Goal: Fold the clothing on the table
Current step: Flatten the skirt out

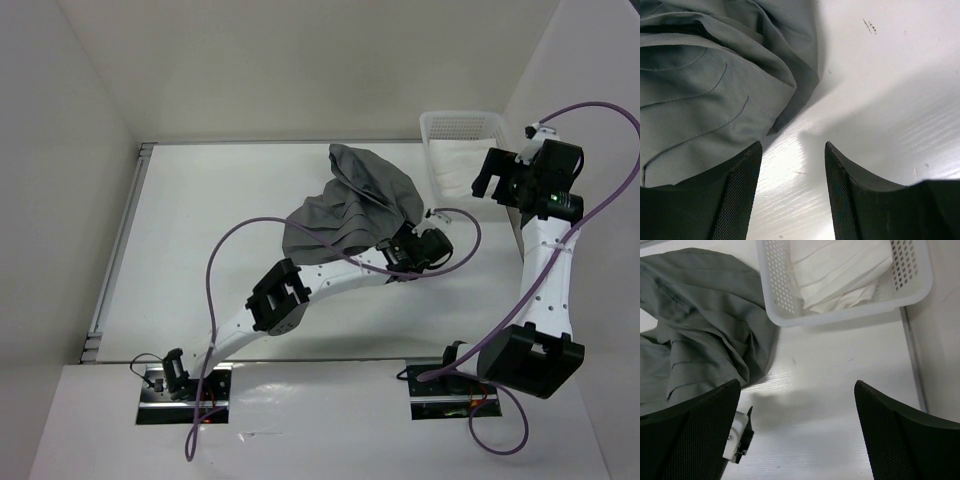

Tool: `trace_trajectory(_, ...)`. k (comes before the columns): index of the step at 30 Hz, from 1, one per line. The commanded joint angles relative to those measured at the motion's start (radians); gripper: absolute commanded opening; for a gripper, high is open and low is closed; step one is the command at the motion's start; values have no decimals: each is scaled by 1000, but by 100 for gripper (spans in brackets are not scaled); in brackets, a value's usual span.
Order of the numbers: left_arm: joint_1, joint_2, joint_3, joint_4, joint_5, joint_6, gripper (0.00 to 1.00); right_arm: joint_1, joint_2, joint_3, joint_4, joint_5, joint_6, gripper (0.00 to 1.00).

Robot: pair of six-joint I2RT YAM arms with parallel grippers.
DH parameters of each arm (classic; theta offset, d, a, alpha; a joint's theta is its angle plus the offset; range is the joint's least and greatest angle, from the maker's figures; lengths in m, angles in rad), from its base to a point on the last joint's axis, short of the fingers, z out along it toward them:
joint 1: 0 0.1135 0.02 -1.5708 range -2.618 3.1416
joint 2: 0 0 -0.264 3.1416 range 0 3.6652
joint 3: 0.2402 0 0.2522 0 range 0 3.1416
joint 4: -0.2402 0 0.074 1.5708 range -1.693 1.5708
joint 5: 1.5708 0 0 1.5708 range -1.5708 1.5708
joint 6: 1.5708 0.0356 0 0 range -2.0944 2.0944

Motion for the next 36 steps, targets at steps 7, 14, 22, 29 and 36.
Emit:
trace_trajectory(7, -26, 111, 120, -20, -215, 39, 61, -29, -30, 12, 31, -96, -9, 98)
trace_trajectory(14, -26, 129, 99, 41, -284, 81, 61, -47, -49, 3, 31, -127, -9, 98)
trace_trajectory(22, -26, 129, 79, 122, -326, 168, 61, -76, -69, 3, 31, -179, -18, 98)
trace_trajectory(29, -26, 129, 48, 173, -335, 224, 61, -86, -69, 3, 22, -201, -18, 98)
trace_trajectory(36, -26, 138, 27, 195, -335, 242, 58, -86, -69, 3, 22, -210, -18, 98)
